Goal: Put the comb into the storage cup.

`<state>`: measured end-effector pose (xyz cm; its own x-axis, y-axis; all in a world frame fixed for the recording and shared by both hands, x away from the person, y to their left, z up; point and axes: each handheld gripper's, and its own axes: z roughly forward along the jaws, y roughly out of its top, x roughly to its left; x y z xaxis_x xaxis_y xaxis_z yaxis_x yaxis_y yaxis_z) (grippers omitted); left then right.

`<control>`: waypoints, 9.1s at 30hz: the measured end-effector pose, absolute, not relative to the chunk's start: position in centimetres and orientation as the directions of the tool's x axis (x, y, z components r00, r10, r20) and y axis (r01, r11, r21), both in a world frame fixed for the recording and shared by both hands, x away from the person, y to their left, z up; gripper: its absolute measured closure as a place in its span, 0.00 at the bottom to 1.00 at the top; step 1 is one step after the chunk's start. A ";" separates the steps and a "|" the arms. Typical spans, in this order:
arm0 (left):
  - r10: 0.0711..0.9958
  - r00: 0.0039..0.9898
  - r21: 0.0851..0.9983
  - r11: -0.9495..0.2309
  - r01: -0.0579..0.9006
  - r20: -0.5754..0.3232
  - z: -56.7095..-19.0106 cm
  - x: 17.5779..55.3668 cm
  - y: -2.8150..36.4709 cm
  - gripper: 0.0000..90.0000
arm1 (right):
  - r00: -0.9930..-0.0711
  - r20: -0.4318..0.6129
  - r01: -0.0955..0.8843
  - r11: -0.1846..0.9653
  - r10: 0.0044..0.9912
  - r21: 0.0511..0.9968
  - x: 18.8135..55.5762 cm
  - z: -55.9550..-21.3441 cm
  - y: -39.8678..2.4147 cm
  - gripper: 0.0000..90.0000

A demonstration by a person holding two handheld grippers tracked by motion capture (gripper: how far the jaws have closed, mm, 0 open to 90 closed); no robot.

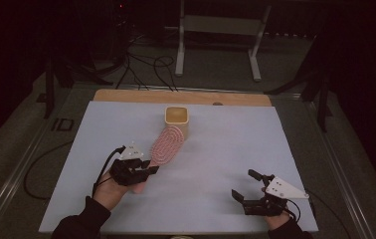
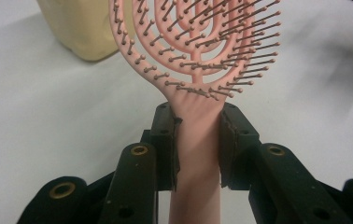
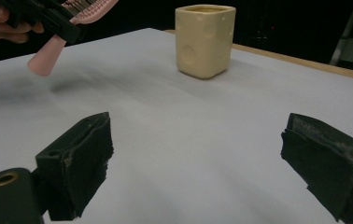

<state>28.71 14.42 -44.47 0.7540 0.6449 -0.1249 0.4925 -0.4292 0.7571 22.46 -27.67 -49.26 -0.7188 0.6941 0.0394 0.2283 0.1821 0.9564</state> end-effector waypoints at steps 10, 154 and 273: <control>0.651 0.753 0.832 -0.363 0.420 -0.096 -45.2 27.8 14.3 0.80 | -0.718 0.045 0.232 0.177 0.695 0.956 22.5 -49.2 -27.6 0.09; 0.650 0.754 0.918 -0.237 0.319 -0.094 -47.3 26.1 14.6 0.79 | -0.814 0.311 0.461 0.221 0.490 0.860 32.3 -38.2 -8.0 0.71; 0.663 0.741 0.867 -0.302 0.396 -0.107 -49.5 21.9 21.0 0.00 | -0.713 0.094 0.207 0.081 0.695 0.975 39.4 -25.7 -13.4 0.72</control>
<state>21.94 21.01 -49.49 0.7411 0.6627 -0.1075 0.3956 -0.3017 0.8675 39.36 -13.35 -25.67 -0.7132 0.6947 0.0940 0.2074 0.0811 0.9749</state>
